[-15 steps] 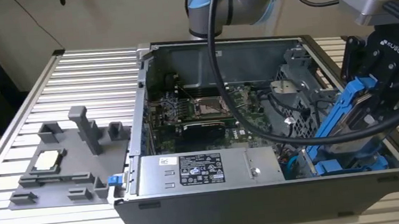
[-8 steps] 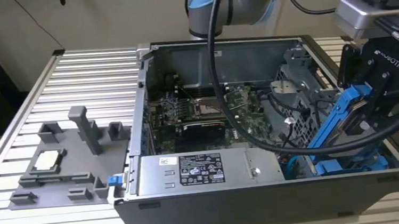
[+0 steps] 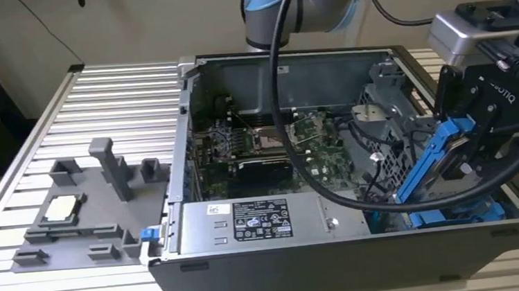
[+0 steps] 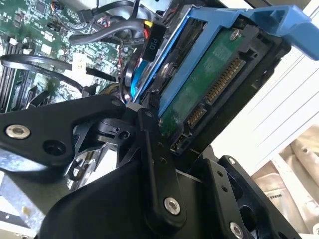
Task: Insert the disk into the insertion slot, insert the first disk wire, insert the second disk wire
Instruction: 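Insert the disk into the insertion slot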
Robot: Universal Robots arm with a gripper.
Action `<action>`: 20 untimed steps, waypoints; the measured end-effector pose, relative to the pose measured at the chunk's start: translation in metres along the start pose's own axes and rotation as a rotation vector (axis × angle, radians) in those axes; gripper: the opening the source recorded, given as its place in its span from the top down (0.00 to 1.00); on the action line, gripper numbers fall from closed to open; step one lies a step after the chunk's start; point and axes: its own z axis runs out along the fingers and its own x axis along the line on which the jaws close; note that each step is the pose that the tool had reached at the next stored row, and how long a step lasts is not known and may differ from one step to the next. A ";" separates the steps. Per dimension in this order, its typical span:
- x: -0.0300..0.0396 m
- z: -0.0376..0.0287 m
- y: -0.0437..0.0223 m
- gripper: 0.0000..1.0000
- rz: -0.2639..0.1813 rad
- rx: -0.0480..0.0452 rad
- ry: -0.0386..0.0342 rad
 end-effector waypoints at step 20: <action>0.0001 0.0097 -0.0003 0.60 0.000 0.0000 -0.0022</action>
